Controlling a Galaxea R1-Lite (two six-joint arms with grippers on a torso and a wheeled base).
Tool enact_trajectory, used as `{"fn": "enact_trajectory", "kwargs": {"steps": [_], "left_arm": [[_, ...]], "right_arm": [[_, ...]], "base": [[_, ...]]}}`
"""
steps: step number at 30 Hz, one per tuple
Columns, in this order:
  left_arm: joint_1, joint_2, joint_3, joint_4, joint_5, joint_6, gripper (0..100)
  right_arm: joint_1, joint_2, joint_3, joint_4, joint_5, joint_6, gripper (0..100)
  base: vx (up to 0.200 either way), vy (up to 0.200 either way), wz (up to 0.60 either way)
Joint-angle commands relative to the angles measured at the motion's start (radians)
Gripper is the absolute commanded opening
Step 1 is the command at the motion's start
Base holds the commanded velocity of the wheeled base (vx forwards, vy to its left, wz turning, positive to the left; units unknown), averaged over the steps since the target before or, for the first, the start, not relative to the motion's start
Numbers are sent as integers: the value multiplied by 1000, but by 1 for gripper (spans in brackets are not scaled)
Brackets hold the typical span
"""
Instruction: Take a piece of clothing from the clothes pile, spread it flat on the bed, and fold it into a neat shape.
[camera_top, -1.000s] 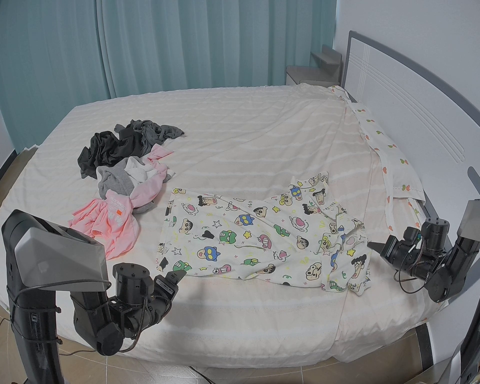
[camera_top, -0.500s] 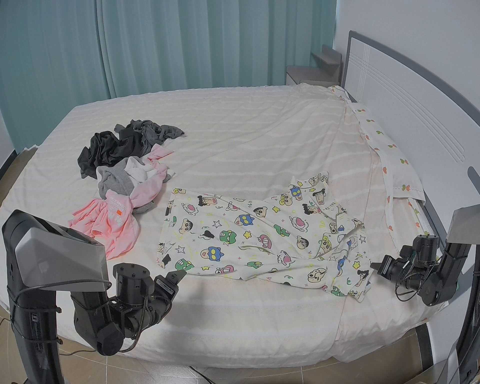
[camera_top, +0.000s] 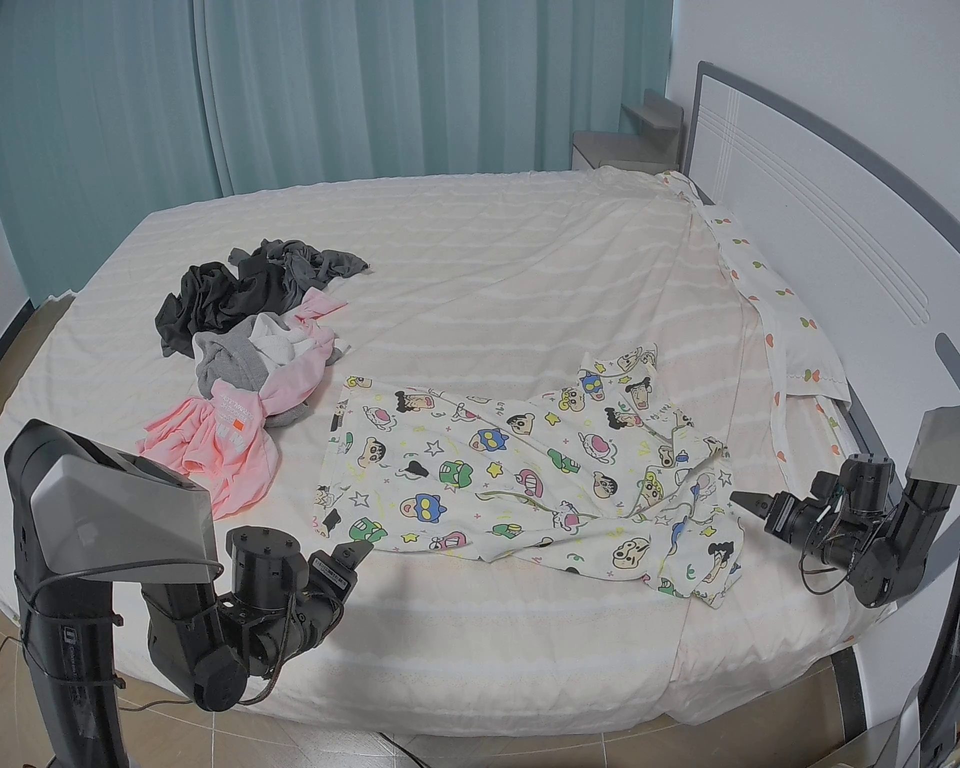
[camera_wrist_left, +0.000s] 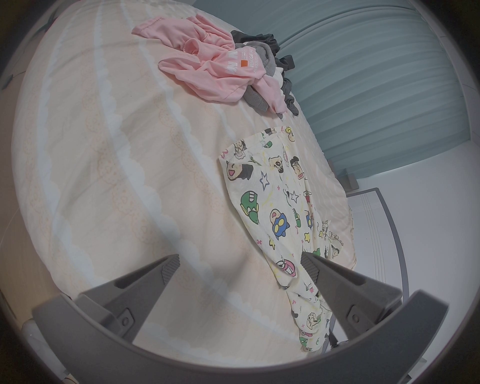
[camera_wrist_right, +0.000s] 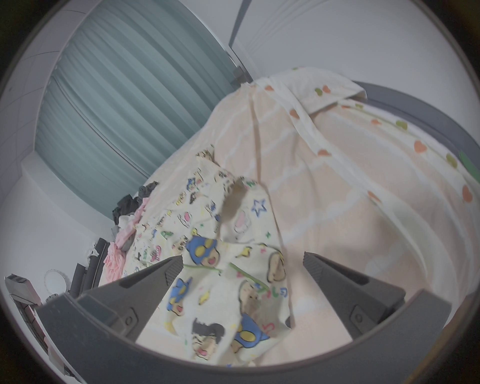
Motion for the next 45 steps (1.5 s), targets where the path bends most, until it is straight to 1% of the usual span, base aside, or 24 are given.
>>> {"fn": "enact_trajectory", "kwargs": {"steps": [1,3,4,5,8,11,12,19,25,29,31,33,36,38,39,43,44,45], "left_arm": [[0,1,-1,0,0,-1,100],[0,1,-1,0,0,-1,100],[0,1,-1,0,0,-1,100],[0,1,-1,0,0,-1,100],[0,1,-1,0,0,-1,100],[0,1,-1,0,0,-1,100],[0,1,-1,0,0,-1,100],[0,4,-2,0,0,1,100],[0,4,-2,0,0,1,100],[0,4,-2,0,0,1,100],[0,4,-2,0,0,1,100],[0,4,-2,0,0,1,100],[0,4,-4,0,0,1,100],[0,4,-4,0,0,1,100],[0,4,-4,0,0,1,100],[0,4,-4,0,0,1,100],[0,4,-4,0,0,1,100],[0,4,-4,0,0,1,100]], "right_arm": [[85,-110,-6,12,0,-1,100],[137,-108,-9,22,-2,0,100],[145,-107,-10,24,-4,0,100],[169,-97,-21,30,-13,0,100],[221,-27,-61,55,-65,-1,100],[243,53,-95,55,-116,-1,100],[248,65,-98,55,-123,-1,100],[272,104,-89,58,-129,-1,100],[337,117,-125,59,-131,-1,100],[375,143,-190,96,-135,-1,100],[381,159,-214,114,-140,-1,100],[390,199,-268,116,-162,4,100],[412,203,-296,88,-163,40,100],[418,200,-299,70,-163,62,100],[426,186,-297,9,-168,102,100],[418,165,-277,-13,-183,103,100],[401,148,-247,-11,-212,102,100],[399,146,-244,-11,-215,102,100]], "base": [[0,0,0],[0,0,0],[0,0,0],[0,0,0],[0,0,0],[0,0,0],[0,0,0],[0,0,0],[0,0,0],[0,0,0],[0,0,0],[0,0,0],[0,0,0],[0,0,0],[0,0,0],[0,0,0],[0,0,0],[0,0,0]]}}
